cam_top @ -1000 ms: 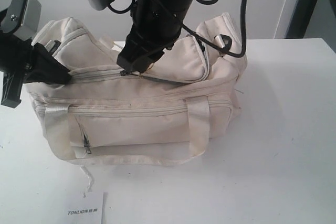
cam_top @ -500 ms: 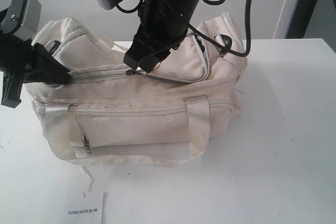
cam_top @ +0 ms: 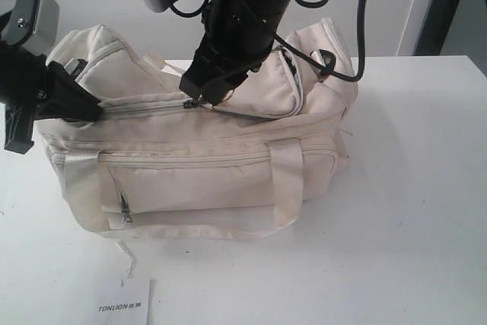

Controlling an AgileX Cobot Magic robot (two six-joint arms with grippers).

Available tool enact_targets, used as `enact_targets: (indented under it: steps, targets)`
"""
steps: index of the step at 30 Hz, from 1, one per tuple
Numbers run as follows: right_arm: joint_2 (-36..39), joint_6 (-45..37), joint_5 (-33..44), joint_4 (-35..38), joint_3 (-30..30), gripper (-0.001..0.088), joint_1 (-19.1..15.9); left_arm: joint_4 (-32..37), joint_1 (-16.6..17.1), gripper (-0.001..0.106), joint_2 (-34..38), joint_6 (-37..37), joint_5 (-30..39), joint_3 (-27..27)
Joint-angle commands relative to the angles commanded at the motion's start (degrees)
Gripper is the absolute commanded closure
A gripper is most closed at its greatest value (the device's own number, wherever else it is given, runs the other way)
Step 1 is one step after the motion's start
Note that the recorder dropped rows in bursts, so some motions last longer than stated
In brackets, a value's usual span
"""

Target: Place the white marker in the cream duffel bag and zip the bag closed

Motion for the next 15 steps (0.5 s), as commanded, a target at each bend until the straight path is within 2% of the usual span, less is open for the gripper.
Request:
enact_targets:
  steps: [4, 6, 12, 15]
  targets:
    - [0.0, 0.0, 0.0, 1.16, 0.0, 0.0868, 0.0, -0.28, 0.0, 0.054, 0.0, -0.13, -0.13, 0.0]
    - [0.0, 0.0, 0.0, 1.41, 0.0, 0.0868, 0.0, -0.28, 0.0, 0.045, -0.33, -0.86, -0.27, 0.0]
    - [0.0, 1.25, 0.0, 1.64, 0.0, 0.0868, 0.0, -0.72, 0.0, 0.042, -7.06, -3.02, -1.75, 0.0]
    - [-0.26, 5.01, 0.0, 6.38, 0.0, 0.0864, 0.0, -0.99, 0.0, 0.042, -8.52, -9.07, 0.75, 0.0]
